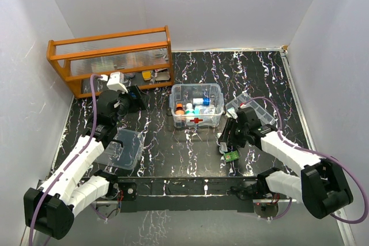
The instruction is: Organize the medicine kit
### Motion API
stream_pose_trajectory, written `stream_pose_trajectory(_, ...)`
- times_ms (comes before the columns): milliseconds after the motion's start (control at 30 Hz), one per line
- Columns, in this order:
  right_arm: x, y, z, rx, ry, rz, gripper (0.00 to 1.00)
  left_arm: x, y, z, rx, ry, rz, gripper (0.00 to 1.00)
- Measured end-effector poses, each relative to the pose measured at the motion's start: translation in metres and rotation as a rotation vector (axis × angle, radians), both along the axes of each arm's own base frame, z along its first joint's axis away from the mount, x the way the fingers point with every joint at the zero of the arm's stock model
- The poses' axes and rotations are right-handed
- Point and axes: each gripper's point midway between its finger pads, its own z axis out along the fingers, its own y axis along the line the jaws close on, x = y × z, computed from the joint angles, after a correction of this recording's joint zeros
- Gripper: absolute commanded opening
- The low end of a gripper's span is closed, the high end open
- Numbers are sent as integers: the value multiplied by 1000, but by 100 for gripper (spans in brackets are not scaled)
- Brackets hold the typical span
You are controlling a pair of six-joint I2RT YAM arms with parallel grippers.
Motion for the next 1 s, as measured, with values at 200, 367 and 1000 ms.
stream_pose_trajectory(200,-3,6,-6,7,20,18,42,4,-2,9,-23,-33,0,71)
stream_pose_trajectory(367,-5,6,-12,-23,40,13,38,12,-5,15,-29,-55,2,71)
stream_pose_trajectory(1000,7,-15,-8,-206,35,-76,4,24,1,18,16,-74,34,72)
